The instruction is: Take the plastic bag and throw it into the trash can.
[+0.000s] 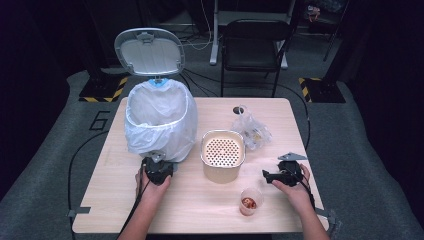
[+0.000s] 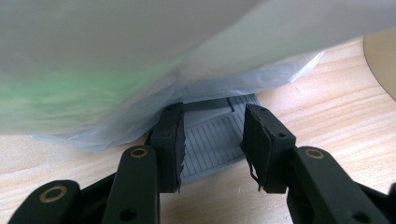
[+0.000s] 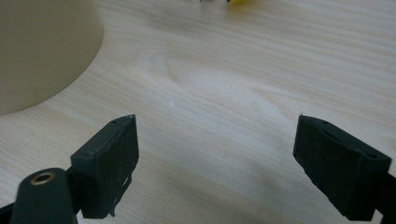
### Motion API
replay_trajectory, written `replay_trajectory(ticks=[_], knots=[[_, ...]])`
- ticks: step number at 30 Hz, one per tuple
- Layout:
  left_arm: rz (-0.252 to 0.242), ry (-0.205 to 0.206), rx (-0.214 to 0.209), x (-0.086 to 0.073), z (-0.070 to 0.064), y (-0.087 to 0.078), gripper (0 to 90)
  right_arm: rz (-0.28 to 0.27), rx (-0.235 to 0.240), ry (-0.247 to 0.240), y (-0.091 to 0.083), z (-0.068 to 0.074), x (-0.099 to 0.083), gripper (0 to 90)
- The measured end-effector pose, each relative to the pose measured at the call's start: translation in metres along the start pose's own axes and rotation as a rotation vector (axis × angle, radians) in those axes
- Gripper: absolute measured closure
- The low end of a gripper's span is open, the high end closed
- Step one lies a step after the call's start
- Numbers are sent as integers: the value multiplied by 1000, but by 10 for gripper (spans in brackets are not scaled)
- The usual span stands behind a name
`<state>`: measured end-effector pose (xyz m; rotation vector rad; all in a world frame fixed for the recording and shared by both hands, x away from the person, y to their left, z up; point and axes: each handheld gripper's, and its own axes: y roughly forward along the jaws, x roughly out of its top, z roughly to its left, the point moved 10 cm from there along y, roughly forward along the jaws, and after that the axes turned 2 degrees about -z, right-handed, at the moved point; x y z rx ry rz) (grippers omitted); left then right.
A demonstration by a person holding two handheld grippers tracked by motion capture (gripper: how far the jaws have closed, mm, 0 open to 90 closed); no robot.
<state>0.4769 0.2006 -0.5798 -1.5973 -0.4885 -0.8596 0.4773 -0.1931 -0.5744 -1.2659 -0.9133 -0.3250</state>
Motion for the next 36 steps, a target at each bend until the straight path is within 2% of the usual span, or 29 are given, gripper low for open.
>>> replay_trajectory(ticks=[5, 9, 14, 16, 17, 18, 22, 24, 26, 29, 32, 36], knots=[[0, 4, 0, 0, 0, 0, 586, 3, -8, 13, -5, -5, 9, 141], [1, 3, -1, 0, 0, 0, 586, -10, -26, 11, -10, -12, 25, 163], [-1, 3, -1, 0, 0, 0, 586, -20, -18, 9, -13, -15, 40, 212], [1, 3, -1, 0, 0, 0, 587, -21, -10, -7, -16, -17, 52, 243], [-1, 3, -1, 0, 0, 0, 586, -24, -6, 2, -16, -16, 56, 258], [-1, 3, -1, 0, 0, 0, 586, -26, -5, -17, -17, -17, 61, 276], [1, 4, -2, 0, 0, 0, 586, -31, -3, -12, -18, -15, 74, 317], [-1, 4, -1, 0, 0, 0, 586, -37, 25, -16, -18, -13, 84, 327], [-1, 4, -1, 0, 0, 0, 586, -31, 34, -22, -12, -11, 93, 327], [0, 5, -1, 0, 0, 0, 586, -32, 14, -27, -1, -16, 101, 338], [0, 4, -2, 0, 0, 0, 586, -21, -1, 16, 11, -22, 105, 399], [2, 5, -2, 0, 0, 0, 587, 3, -25, 44, 22, -30, 105, 446]])
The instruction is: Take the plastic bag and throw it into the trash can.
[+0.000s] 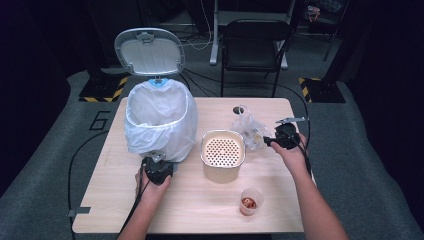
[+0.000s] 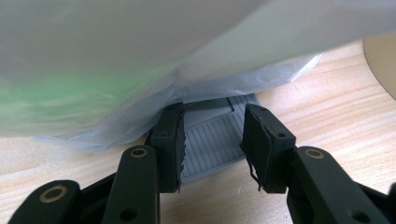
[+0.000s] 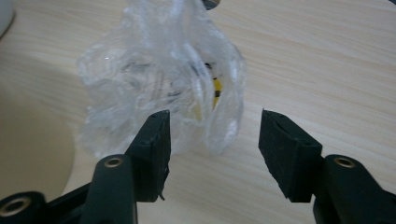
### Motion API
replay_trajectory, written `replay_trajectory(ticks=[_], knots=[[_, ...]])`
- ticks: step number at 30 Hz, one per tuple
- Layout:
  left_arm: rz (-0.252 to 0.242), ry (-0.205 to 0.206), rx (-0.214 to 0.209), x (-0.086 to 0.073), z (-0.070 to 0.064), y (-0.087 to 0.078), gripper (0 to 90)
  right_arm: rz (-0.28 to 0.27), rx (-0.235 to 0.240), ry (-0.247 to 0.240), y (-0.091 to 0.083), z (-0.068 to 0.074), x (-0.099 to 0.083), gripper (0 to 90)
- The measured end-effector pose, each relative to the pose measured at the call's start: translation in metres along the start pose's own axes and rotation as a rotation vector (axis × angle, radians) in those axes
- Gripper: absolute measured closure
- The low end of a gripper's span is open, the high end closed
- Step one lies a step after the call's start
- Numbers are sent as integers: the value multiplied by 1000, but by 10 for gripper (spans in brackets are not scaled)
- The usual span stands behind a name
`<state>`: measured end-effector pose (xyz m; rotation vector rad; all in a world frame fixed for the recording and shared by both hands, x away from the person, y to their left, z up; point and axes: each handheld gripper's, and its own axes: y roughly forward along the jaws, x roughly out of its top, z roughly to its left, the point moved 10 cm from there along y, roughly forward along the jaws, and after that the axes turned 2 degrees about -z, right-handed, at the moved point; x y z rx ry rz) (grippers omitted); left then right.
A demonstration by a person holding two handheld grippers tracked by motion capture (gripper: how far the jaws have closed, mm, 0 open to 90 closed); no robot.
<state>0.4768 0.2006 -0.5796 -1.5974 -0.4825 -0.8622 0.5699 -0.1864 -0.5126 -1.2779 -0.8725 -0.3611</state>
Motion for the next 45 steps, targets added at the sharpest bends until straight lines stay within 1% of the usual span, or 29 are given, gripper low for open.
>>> replay_trajectory(ticks=[1, 3, 5, 6, 9, 10, 11, 15, 16, 20, 21, 22, 24, 26, 27, 28, 29, 30, 31, 32, 33, 34, 37, 40, 41, 42, 43, 44, 45], knots=[[-3, 1, 0, 0, 0, 0, 586, 2, -1, 12, 5, -4, 1, 498], [-1, 1, -2, 0, 0, 0, 587, 7, -9, 23, 9, -9, 0, 543], [0, 1, -1, 0, 0, 0, 587, 14, 5, 23, 12, -10, -1, 596], [-1, 2, -1, 0, 0, 0, 586, 18, 5, 28, 12, -9, -2, 642], [0, 2, -1, 0, 0, 0, 587, 23, 9, 7, 14, -8, -3, 779], [0, 2, -1, 0, 0, 0, 587, 29, 1, -4, 14, -8, -4, 809], [-8, -8, -1, 0, -1, 0, 587, 28, -3, -6, 14, -8, -4, 842], [-9, -9, -1, 0, -1, 0, 587, 31, 11, -2, 9, -6, -6, 894], [-4, -1, -2, 0, 0, 0, 587, 28, 12, -13, 7, -6, -6, 898], [0, 1, -1, 0, 0, 0, 587, 26, 25, -17, -2, -5, -11, 899], [0, 2, 0, 0, 0, 0, 586, 28, 28, -26, -6, -5, -14, 899], [0, 2, 0, 0, 0, 0, 587, 28, 28, -26, -6, -5, -14, 899], [-1, 2, 0, 0, 0, 0, 587, 27, 40, -24, -18, -2, -21, 899], [-1, 1, 0, 0, 0, 0, 587, 23, 39, -28, -21, -2, -24, 899], [-1, 1, 0, 0, 0, 0, 587, 22, 46, -43, -29, -2, -31, 899], [-1, 1, 0, 0, 0, 0, 587, 22, 46, -43, -29, -2, -31, 899], [-1, 1, 0, 0, 0, 0, 587, 16, 57, -40, -36, -1, -36, 899], [-1, 1, 0, 0, 0, 0, 587, 16, 57, -40, -36, -1, -36, 899], [0, 1, 0, 0, 0, 0, 587, 20, 62, -47, -42, -1, -42, 899], [0, 1, 0, 0, 0, 0, 587, 23, 64, -43, -45, -1, -45, 898], [1, 3, 1, 0, 0, 0, 587, 24, 70, -61, -48, -2, -48, 899], [1, 3, 1, 0, 0, 0, 587, 24, 70, -61, -48, -2, -48, 899], [-1, 1, 1, 0, 0, 0, 587, 26, 78, -47, -57, -4, -58, 898], [-1, 0, 0, 0, 0, 0, 587, 33, 86, -39, -60, -5, -62, 896], [-1, 0, 0, 0, 0, 0, 587, 26, 88, -43, -62, -7, -64, 877], [-1, 0, 1, 0, 0, 0, 587, 33, 83, -28, -63, -7, -65, 849], [-1, 0, 1, 0, 0, 0, 587, 24, 77, -30, -63, -9, -64, 791], [-1, 0, 1, 0, 0, 0, 587, 24, 77, -30, -63, -9, -64, 791], [1, 1, 1, 0, 0, 0, 587, 18, 64, -23, -64, -11, -62, 700]])
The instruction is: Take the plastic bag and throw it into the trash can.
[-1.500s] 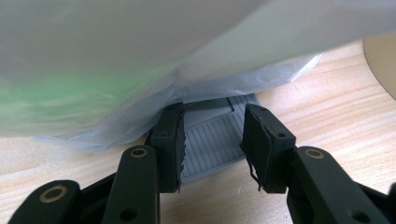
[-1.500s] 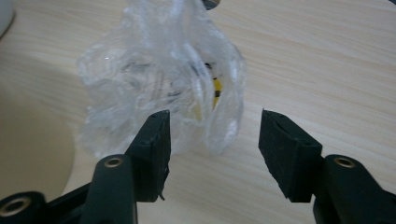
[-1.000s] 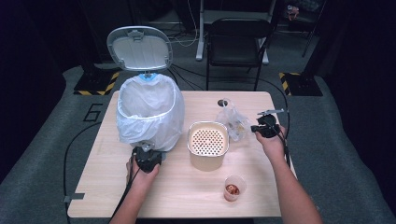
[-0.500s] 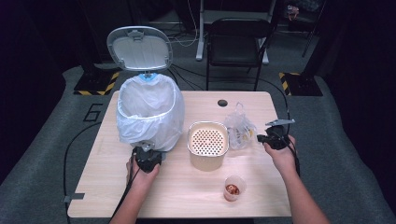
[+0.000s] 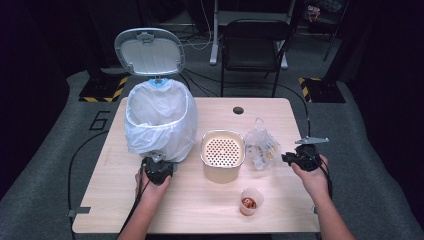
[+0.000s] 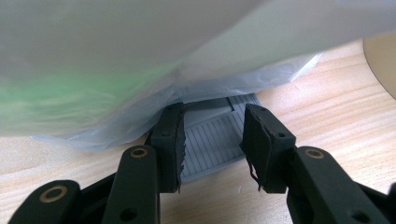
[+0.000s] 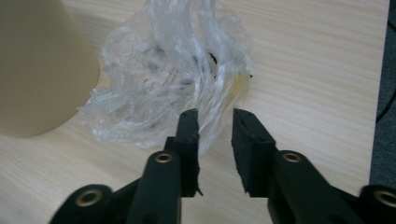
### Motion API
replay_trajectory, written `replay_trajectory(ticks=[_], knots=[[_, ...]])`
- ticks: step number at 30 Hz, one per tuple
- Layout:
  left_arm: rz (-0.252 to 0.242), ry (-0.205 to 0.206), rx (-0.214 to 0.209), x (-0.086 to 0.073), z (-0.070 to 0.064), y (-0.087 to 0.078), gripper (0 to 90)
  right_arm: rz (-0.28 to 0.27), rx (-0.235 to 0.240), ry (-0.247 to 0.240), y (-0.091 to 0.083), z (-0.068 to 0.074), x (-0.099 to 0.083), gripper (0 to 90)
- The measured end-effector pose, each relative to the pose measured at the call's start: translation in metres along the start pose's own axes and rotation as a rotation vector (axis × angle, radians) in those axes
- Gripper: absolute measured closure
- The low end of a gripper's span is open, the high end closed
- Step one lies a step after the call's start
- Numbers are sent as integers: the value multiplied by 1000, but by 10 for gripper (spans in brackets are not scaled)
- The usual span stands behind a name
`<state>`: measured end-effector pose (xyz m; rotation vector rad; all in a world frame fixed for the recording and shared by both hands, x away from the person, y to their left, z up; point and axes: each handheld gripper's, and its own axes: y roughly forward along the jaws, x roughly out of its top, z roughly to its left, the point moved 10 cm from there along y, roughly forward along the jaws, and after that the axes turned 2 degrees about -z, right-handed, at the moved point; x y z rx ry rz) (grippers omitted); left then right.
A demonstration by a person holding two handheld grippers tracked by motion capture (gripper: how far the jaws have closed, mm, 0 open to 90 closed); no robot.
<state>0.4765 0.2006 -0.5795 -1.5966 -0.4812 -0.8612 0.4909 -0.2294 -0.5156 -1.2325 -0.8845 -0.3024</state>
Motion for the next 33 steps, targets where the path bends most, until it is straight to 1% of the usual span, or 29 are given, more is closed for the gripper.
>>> replay_trajectory(ticks=[2, 3, 4, 5, 6, 7, 8, 9, 12, 13, 14, 15, 17, 18, 19, 20, 21, 22, 23, 24, 25, 26, 27, 28, 29, 30, 33], knots=[[0, 0, 0, 0, 0, 0, 587, -12, 3, -7, 0, 0, 4, 634], [0, 0, 0, 0, 0, 0, 587, -16, -4, -12, 1, -1, 6, 588], [-1, -1, -1, 0, 0, 0, 587, -19, -11, -7, 2, 0, 8, 547], [-1, -1, -1, 0, 0, 0, 587, -19, -11, -7, 2, 0, 8, 547], [-2, 0, 0, 0, 0, 0, 587, -27, -20, -14, 3, 0, 13, 474], [-2, 0, 0, 0, 0, 0, 587, -27, -20, -14, 3, 0, 13, 474], [-1, 1, 0, 0, 0, 0, 587, -39, -27, -26, 5, 2, 19, 398], [-1, 1, 0, 0, 0, 0, 587, -39, -27, -26, 5, 2, 19, 398], [0, 2, -1, 0, 0, 0, 587, -55, -31, -45, 9, 4, 28, 348], [0, 2, -1, 0, 0, 0, 587, -64, -37, -53, 13, 5, 33, 320], [-4, -6, -1, 0, -1, 0, 587, -70, -41, -55, 14, 6, 37, 312], [-8, -5, 1, 0, -1, 0, 587, -70, -47, -63, 16, 5, 39, 308], [-7, -4, 0, 0, 0, 0, 588, -70, -40, -68, 18, 6, 41, 307], [-7, -4, -1, 0, -1, 0, 587, -71, -35, -63, 23, 8, 46, 293], [-7, -5, -1, 0, -1, 0, 587, -74, -34, -70, 26, 8, 48, 279], [-6, -5, -2, 0, -1, 0, 588, -71, -36, -64, 29, 8, 49, 261], [-6, -5, -2, 0, -1, 0, 587, -71, -36, -64, 29, 8, 49, 261], [-8, -6, -1, 0, -1, 0, 588, -60, -45, -64, 35, 7, 51, 217], [-8, -5, -1, 0, -1, 0, 588, -60, -45, -64, 35, 7, 51, 217], [-8, -5, -2, 0, -1, 0, 588, -45, -41, -64, 43, 9, 52, 202], [-8, -5, -2, 0, -1, 0, 588, -45, -41, -64, 43, 9, 52, 202], [-9, -5, -2, 0, -1, 0, 588, -33, -58, -72, 51, 7, 52, 187], [-9, -4, -2, 0, -1, 0, 588, -24, -66, -69, 54, 6, 51, 186], [-10, -5, -3, 0, -1, 0, 587, -14, -67, -73, 58, 5, 50, 185], [-10, -5, -3, 0, -1, 0, 588, -14, -67, -73, 58, 5, 50, 185], [-10, -5, -3, 0, -1, 0, 587, -4, -72, -82, 65, 2, 47, 186], [-10, -5, -4, 0, -1, 0, 588, 13, -82, -87, 74, 0, 43, 186]])
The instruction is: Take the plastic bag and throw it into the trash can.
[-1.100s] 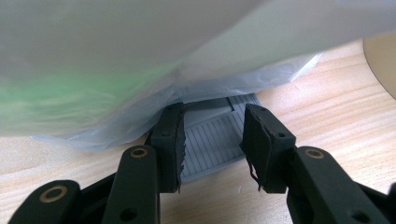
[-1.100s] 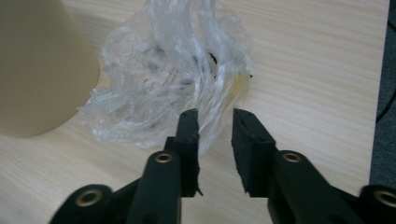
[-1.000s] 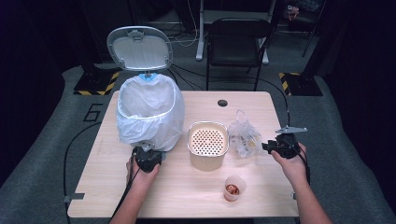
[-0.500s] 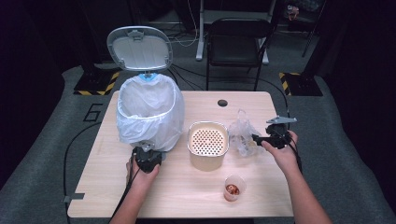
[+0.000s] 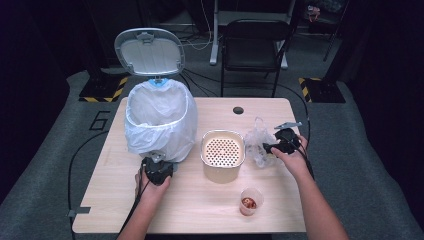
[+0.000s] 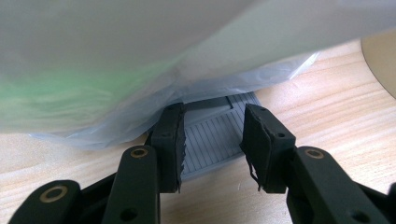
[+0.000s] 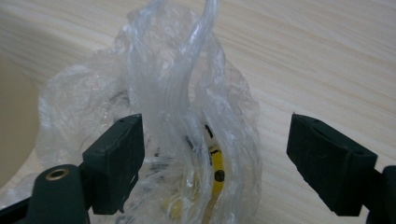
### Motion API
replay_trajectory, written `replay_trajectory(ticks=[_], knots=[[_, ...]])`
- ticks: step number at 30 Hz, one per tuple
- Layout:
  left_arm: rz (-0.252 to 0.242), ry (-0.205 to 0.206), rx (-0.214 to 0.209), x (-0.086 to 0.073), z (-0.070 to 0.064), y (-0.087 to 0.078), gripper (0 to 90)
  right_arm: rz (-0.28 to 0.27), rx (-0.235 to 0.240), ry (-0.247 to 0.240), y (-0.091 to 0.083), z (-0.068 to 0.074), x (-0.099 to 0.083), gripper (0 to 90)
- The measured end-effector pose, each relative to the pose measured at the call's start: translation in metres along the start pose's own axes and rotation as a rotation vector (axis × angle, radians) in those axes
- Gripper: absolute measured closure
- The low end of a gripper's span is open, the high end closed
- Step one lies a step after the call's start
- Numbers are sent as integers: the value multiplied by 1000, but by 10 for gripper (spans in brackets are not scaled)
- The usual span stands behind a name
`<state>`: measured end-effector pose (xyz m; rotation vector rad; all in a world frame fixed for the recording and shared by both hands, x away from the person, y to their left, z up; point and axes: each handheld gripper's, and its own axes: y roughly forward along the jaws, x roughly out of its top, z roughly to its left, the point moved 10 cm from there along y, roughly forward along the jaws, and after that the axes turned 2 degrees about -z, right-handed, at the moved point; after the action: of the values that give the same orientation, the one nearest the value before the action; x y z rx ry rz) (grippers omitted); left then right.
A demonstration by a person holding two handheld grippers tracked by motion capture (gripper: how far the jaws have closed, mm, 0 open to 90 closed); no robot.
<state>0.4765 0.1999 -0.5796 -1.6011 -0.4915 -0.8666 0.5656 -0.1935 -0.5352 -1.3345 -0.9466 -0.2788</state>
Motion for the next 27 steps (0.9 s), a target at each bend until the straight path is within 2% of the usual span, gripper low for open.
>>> replay_trajectory(ticks=[4, 7, 8, 9, 11, 12, 13, 14, 15, 19, 22, 27], knots=[[2, 0, -1, 0, 0, 0, 588, 19, -14, -8, 6, 0, -5, 193], [2, 0, -1, 0, 0, 0, 588, 33, -14, -6, 11, -1, -9, 268], [2, 0, -1, 0, 0, 0, 588, 33, -14, -6, 11, -1, -9, 268], [2, 0, -1, 0, 0, 0, 588, 35, -9, 0, 12, -1, -10, 295], [2, 0, -1, 0, 0, 0, 588, 47, 4, -8, 16, 0, -14, 421], [2, 0, -1, 0, 0, 0, 588, 47, 4, -8, 16, 0, -14, 421], [2, 0, -1, 0, 0, 0, 588, 63, 21, -3, 18, 2, -17, 480], [2, 0, -1, 0, 0, 0, 588, 63, 21, -3, 18, 2, -17, 480], [2, 0, -1, 0, 0, 0, 588, 79, 26, -11, 19, 2, -19, 567], [3, 0, -2, 0, 0, 0, 589, 88, 43, -5, 18, 4, -20, 727], [2, -1, -2, 0, 0, 0, 589, 75, 50, -5, 15, 4, -17, 784], [3, -1, -2, 0, 0, 0, 588, 70, 85, 33, 9, 3, -14, 816]])
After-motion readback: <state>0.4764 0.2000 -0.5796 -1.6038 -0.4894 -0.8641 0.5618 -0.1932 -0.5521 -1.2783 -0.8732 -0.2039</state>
